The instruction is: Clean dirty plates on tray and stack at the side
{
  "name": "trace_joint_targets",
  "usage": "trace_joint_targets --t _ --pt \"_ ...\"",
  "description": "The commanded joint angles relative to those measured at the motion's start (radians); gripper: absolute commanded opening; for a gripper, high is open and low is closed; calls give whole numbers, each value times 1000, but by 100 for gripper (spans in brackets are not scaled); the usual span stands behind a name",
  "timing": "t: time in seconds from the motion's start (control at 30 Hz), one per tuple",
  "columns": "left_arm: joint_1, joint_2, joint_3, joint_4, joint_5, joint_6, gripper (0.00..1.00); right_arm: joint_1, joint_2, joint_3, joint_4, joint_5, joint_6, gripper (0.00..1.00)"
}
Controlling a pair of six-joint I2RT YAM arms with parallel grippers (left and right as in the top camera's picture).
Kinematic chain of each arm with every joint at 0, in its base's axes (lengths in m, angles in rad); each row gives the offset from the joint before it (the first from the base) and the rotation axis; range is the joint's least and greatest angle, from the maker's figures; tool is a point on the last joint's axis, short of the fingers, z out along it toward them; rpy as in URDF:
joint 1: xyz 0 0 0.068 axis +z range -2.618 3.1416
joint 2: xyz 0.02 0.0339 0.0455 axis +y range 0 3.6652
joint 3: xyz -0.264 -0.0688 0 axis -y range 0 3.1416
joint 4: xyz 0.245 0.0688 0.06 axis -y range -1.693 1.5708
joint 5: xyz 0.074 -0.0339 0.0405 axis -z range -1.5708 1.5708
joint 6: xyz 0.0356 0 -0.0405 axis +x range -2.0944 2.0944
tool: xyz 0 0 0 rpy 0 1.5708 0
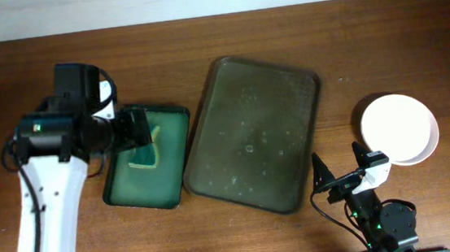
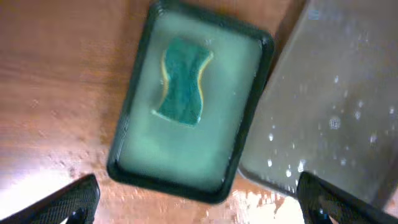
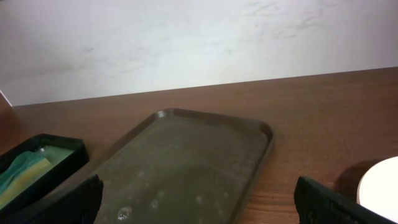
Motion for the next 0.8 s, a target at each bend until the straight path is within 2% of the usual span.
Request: trace_joint_targets --t 0.0,0.07,0.23,0.43,0.5,0.57,0.77 --pt "-5 -224 -135 196 -105 14 99 8 -6 -10 1 13 0 98" --pt "-5 -447 -363 408 -105 18 99 8 -6 -10 1 13 0 98" --pt "18 -882 -826 788 -103 61 100 8 -6 -10 1 13 0 98" --pt "21 -1308 -1261 1013 -67 61 100 8 -6 -10 1 13 0 98" --pt "22 -1402 -1384 1103 -67 61 99 8 -6 -10 1 13 0 98" --pt "21 -1413 -1496 1233 -66 60 99 8 -6 -10 1 13 0 98" --pt "21 -1413 -1518 1209 -77 61 100 8 -6 -10 1 13 0 98"
